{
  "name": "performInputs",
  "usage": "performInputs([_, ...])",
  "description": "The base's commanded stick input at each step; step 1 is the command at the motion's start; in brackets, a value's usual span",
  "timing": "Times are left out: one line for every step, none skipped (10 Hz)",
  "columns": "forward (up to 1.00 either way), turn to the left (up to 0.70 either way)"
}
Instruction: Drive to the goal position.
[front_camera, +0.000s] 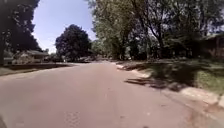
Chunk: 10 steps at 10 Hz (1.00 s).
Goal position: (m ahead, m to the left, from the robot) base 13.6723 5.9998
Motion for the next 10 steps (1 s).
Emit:
performInputs([0.50,0.00])
performInputs([0.50,0.00])
performInputs([0.50,0.00])
performInputs([0.50,0.00])
performInputs([0.50,0.00])
performInputs([0.50,0.00])
performInputs([0.50,0.00])
performInputs([0.50,0.00])
performInputs([0.50,0.00])
performInputs([0.50,0.00])
